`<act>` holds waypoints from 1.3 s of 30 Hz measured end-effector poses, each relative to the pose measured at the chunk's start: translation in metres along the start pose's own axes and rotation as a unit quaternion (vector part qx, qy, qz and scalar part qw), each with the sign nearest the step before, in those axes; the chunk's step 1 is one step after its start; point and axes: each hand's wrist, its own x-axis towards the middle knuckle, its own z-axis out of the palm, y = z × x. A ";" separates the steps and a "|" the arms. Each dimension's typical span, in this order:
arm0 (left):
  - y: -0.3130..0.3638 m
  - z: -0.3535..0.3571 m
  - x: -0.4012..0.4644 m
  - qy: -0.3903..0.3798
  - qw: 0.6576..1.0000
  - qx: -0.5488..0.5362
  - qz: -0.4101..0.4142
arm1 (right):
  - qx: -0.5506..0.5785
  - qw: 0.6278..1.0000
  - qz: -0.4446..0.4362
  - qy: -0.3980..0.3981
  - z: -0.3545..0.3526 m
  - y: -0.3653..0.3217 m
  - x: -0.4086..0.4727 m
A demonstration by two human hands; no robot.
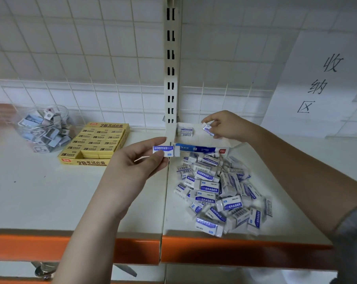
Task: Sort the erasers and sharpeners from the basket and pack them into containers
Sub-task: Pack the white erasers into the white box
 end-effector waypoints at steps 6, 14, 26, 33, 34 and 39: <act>0.001 -0.004 0.005 0.011 1.000 -0.001 0.000 | -0.006 1.000 -0.026 0.006 0.007 0.005 0.013; 0.001 -0.010 0.010 0.030 0.996 0.078 0.019 | -0.075 0.990 -0.078 0.089 0.025 0.017 0.022; -0.006 -0.009 0.020 0.032 0.984 0.163 0.067 | -0.246 0.959 -0.082 0.111 0.039 0.021 0.027; -0.009 -0.013 0.031 0.034 0.972 0.205 0.110 | -0.199 0.970 -0.062 0.127 0.038 0.018 0.024; -0.008 -0.014 0.034 0.034 0.970 0.211 0.115 | -0.187 0.971 -0.062 0.136 0.037 0.018 0.022; 0.003 -0.012 0.058 0.021 0.977 0.189 0.100 | -0.151 0.975 -0.082 0.138 0.028 0.016 0.011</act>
